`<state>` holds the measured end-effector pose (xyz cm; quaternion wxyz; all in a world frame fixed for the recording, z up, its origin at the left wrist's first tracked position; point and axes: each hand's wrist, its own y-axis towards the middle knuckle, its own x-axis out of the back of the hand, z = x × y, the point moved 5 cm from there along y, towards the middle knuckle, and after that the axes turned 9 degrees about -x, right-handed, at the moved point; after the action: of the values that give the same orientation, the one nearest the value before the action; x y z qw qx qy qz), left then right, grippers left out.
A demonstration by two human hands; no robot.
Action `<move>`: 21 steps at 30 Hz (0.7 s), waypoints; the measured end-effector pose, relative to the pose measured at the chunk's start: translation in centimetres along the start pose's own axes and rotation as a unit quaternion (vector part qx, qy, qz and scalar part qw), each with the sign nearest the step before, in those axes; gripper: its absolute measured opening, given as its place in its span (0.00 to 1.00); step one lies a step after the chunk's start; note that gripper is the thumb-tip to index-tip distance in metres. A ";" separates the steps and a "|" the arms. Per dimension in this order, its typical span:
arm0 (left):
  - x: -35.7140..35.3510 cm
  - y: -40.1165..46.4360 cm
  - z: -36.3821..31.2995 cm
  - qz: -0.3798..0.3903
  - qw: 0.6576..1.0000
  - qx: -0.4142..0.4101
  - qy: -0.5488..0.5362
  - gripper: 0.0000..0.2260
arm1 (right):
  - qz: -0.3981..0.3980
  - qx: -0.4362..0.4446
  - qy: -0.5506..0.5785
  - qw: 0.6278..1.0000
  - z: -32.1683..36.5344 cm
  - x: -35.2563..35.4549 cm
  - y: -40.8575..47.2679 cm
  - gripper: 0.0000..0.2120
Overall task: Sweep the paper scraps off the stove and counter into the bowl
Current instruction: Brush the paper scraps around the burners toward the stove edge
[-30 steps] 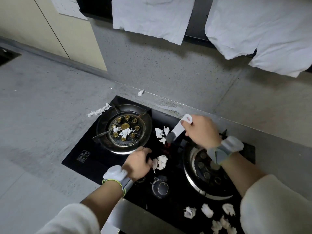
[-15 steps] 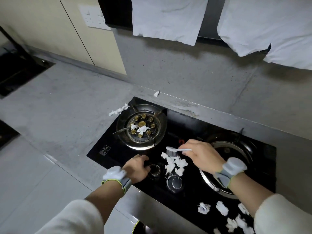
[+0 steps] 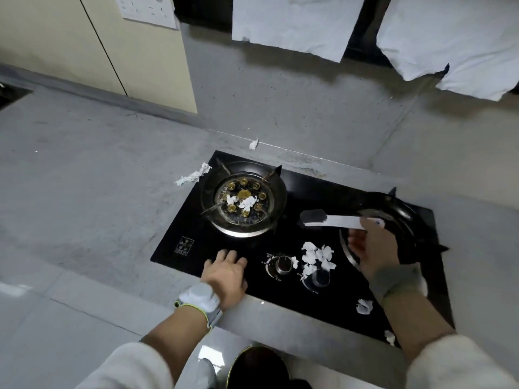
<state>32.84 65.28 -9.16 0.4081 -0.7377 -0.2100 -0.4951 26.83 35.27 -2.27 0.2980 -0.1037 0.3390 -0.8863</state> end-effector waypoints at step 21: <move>6.8 -5.7 8.3 -0.049 0.997 0.002 -0.053 0.16 | 0.170 -0.102 -0.134 0.971 -10.0 -6.5 -10.5 0.03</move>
<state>36.33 74.66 -2.25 0.3732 -0.7509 -0.2682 -0.4743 23.36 50.76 -2.63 0.4750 -0.1925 0.3971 -0.7614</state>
